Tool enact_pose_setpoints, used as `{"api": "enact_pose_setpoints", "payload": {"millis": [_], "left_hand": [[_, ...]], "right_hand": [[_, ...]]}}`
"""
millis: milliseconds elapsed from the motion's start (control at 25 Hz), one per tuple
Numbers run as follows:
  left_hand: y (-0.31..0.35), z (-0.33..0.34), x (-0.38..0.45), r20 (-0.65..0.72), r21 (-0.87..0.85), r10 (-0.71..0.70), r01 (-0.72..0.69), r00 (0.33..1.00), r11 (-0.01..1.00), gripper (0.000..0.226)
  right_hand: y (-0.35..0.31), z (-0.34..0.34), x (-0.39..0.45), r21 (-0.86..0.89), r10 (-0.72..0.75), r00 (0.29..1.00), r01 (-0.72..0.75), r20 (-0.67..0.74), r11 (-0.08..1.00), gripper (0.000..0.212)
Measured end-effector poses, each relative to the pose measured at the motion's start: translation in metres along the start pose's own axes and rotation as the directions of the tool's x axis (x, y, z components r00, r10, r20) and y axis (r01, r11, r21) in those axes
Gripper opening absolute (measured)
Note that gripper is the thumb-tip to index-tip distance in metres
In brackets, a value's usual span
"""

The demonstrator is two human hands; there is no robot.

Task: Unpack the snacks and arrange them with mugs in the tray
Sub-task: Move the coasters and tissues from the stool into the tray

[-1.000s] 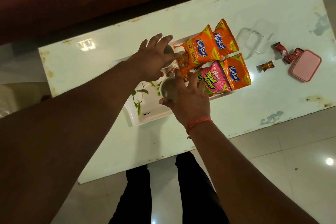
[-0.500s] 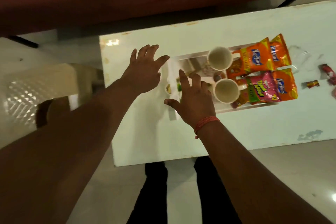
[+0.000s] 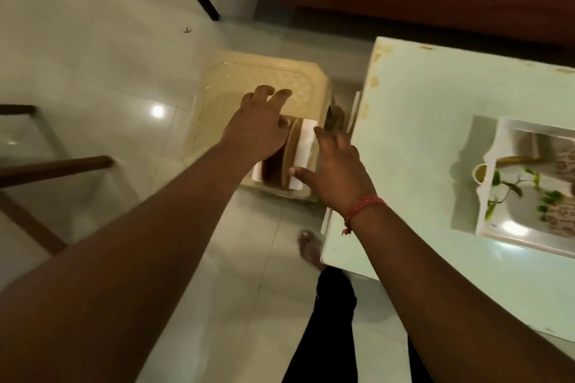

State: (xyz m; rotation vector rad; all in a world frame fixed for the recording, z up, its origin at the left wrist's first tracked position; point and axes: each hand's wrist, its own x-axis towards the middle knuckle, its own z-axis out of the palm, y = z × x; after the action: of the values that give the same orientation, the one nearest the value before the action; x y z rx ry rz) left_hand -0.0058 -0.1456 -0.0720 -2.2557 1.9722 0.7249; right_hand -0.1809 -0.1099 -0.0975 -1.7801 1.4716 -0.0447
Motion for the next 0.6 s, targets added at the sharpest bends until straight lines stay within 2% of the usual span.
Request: {"api": "enact_pose_setpoints", "payload": {"millis": [80, 160, 240, 320, 440, 600], "left_hand": [[-0.019, 0.004, -0.011, 0.023, -0.255, -0.152, 0.153, 0.988, 0.955, 0.053], [-0.031, 0.009, -0.020, 0.109, -0.486, -0.278, 0.295, 0.954, 0.823, 0.049], [-0.034, 0.015, -0.027, 0.237, -0.670, -0.297, 0.377, 0.925, 0.640, 0.041], [-0.031, 0.019, -0.034, 0.322, -0.749, -0.272, 0.420, 0.907, 0.513, 0.037], [-0.026, 0.022, -0.037, 0.306, -0.789, -0.304, 0.419, 0.902, 0.450, 0.038], [-0.009, 0.029, -0.039, 0.233, -0.795, -0.335, 0.377, 0.913, 0.476, 0.042]], "right_hand": [[-0.016, 0.014, 0.008, 0.099, 0.011, 0.998, -0.017, 0.062, 0.995, 0.088], [-0.027, 0.026, 0.016, 0.227, 0.047, 0.992, -0.073, 0.114, 0.971, 0.090], [-0.034, 0.032, 0.020, 0.356, 0.081, 0.984, -0.133, 0.158, 0.925, 0.092], [-0.039, 0.035, 0.022, 0.462, 0.096, 0.980, -0.167, 0.173, 0.871, 0.091], [-0.044, 0.038, 0.021, 0.561, 0.111, 0.976, -0.199, 0.188, 0.804, 0.093], [-0.042, 0.033, 0.012, 0.627, 0.136, 0.980, -0.197, 0.144, 0.753, 0.089]]}}
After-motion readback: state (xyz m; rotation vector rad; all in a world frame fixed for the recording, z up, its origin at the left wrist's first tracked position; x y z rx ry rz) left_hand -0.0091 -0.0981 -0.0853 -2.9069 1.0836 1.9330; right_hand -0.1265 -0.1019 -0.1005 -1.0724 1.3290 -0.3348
